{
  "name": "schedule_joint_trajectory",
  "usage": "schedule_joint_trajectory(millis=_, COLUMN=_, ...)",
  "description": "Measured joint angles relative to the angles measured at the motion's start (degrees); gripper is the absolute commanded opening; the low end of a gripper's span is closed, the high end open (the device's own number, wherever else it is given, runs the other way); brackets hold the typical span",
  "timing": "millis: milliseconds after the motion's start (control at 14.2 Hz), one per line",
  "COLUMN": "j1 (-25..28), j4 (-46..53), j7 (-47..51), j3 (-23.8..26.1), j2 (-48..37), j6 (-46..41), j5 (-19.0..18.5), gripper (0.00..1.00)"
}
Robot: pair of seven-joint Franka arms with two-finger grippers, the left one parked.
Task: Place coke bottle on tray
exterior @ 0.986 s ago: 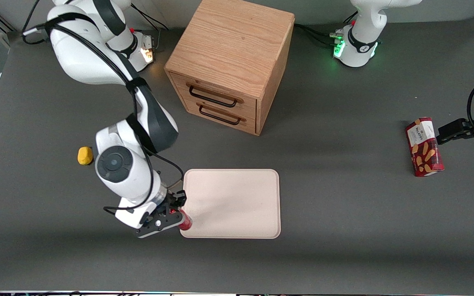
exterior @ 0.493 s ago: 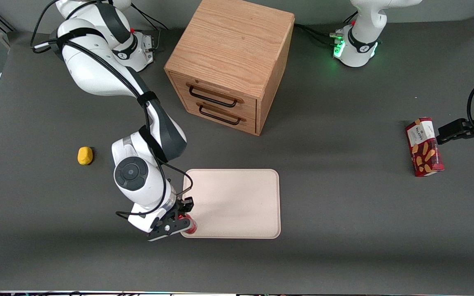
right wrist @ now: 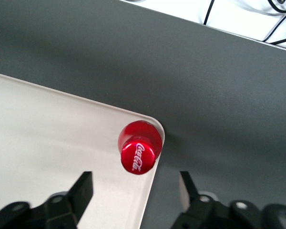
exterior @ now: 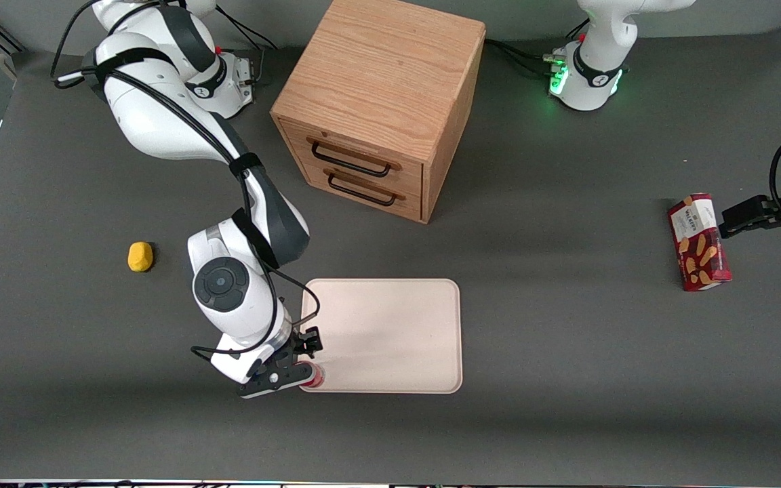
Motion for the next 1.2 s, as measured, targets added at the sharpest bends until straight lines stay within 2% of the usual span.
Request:
schedule_joint_trajectory(millis=634, j1=-0.5, j4=0.2, j7=0.0, j3=0.1, j2=-0.2, j6=0.5, j5=-0.1, gripper=1.00)
schedule_joint_trajectory(millis=845, j1=-2.4, j4=-0.1, j7=1.1, j3=1.7, j2=-2.8, j6=-3.0, j5=0.2, gripper=1.00)
schedule_joint_trajectory(millis=986, j1=-3.5, j4=-2.8, j7=3.5, j3=1.7, j2=-7.8, j6=-5.9, j5=2.1, gripper=1.00)
schedule_joint_trajectory(millis=1197, j1=-4.6, j4=-14.0, j7=4.0, j3=-4.1, j2=-20.5, j6=-6.6, j5=10.0, gripper=1.00)
